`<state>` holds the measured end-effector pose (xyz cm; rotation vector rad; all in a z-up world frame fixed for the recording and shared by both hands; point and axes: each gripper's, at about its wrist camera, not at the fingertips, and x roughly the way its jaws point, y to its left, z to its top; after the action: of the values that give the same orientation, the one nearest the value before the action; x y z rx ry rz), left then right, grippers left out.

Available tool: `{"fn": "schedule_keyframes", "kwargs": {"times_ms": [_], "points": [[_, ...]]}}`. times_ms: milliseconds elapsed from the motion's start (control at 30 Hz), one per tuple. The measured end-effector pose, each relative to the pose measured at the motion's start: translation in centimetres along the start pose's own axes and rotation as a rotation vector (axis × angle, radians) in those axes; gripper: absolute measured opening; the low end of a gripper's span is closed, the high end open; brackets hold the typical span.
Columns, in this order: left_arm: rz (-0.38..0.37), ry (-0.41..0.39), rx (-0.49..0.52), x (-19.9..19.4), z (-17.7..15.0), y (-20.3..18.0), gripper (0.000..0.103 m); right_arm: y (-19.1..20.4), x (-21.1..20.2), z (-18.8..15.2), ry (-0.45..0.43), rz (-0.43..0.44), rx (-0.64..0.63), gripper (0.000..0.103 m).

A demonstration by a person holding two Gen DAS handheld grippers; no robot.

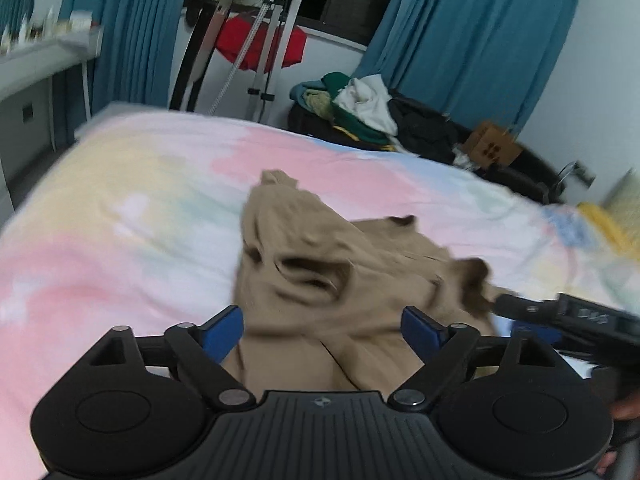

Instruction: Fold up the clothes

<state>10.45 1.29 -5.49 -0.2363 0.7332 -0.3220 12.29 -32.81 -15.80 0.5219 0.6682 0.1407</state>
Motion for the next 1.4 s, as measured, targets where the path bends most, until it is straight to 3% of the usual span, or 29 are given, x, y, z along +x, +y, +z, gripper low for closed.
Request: {"fn": "schedule_keyframes", "kwargs": {"times_ms": [100,167,400,533,700,867,1167,1267,1333,1400], "points": [[-0.089,-0.008,-0.099,-1.9,-2.3,0.2,0.095,0.2,-2.1,-1.2,-0.018,0.022,0.019,0.070],[-0.112,0.008,-0.145,-2.1,-3.6,0.0,0.095,-0.9,-2.9,-2.6,0.000,0.060,0.096,0.070],[-0.220,0.175,-0.373,0.8,-6.5,1.5,0.095,-4.4,-3.2,-5.7,0.124,0.131,0.371,0.070],[-0.356,0.225,-0.620,2.3,-8.4,3.7,0.095,-4.5,-1.9,-6.9,0.233,0.214,0.441,0.070],[-0.340,0.257,-0.639,3.9,-9.3,3.6,0.095,-3.9,0.0,-8.2,0.354,0.296,0.507,0.070],[-0.307,0.180,-0.579,5.3,-9.2,3.2,0.082,-3.5,1.1,-9.1,0.413,0.340,0.558,0.070],[-0.302,0.034,-0.717,5.3,-9.1,4.8,0.061,-6.3,0.4,-9.5,0.222,0.282,0.765,0.068],[-0.281,0.015,-0.734,5.1,-9.1,5.0,0.056,-7.0,-0.5,-8.8,0.124,0.258,0.771,0.069],[-0.269,0.017,-0.741,5.0,-9.1,5.3,0.053,-7.3,-0.4,-8.6,0.112,0.225,0.773,0.062],[-0.260,0.027,-0.753,4.9,-9.1,5.7,0.053,-7.1,-0.3,-8.6,0.122,0.192,0.747,0.045]]}}
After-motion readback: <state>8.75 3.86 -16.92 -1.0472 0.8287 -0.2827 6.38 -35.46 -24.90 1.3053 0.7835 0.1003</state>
